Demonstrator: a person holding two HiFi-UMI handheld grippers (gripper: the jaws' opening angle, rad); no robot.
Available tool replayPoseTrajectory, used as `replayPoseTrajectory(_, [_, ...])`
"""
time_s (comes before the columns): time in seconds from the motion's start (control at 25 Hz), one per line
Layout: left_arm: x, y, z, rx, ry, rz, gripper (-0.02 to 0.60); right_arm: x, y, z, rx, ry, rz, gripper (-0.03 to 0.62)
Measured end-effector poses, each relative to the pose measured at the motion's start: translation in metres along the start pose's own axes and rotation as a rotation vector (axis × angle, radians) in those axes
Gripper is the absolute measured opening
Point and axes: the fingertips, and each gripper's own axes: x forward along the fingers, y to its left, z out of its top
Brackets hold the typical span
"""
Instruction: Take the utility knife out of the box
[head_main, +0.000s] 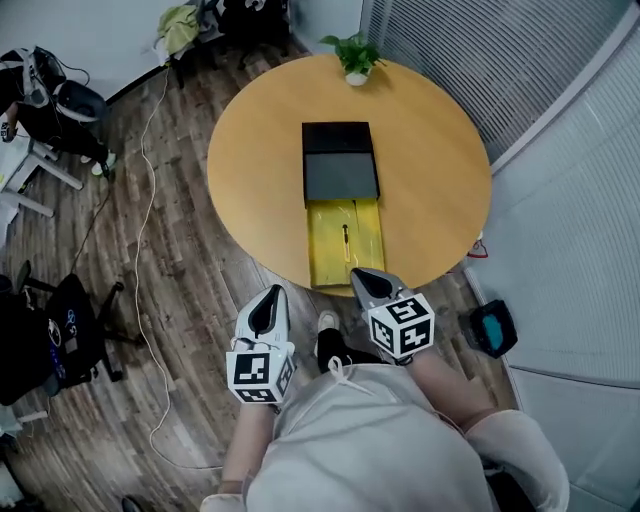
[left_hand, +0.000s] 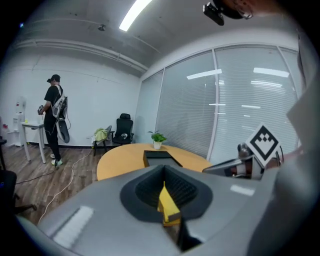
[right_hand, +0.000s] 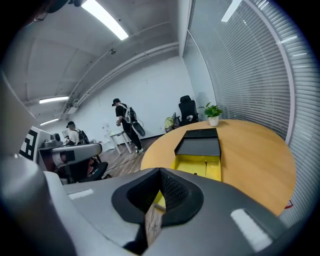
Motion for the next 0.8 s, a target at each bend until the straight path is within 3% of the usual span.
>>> replayPoseTrajectory(0.28, [0.092, 0.031, 0.013, 0.015, 0.064, -0.055, 0.006, 0.070, -0.052, 0.014, 0.051, 0.096, -0.055, -0.003])
replayPoseTrajectory(0.48, [0.130, 0.051, 0.008, 0.007, 0.100, -0.076, 0.006, 0.112, -0.075, -0.006, 0.068, 0.225, -0.090, -0.003])
replayPoseTrajectory(0.72, [0.165, 0.063, -0.012, 0.003, 0.161, -0.136, 0.006, 0.147, -0.104, -0.039, 0.099, 0.358, -0.193, 0.001])
replayPoseTrajectory(0.8, [0.174, 0.065, -0.020, 0.006, 0.187, -0.171, 0.006, 0.156, -0.108, -0.048, 0.115, 0.398, -0.208, 0.098])
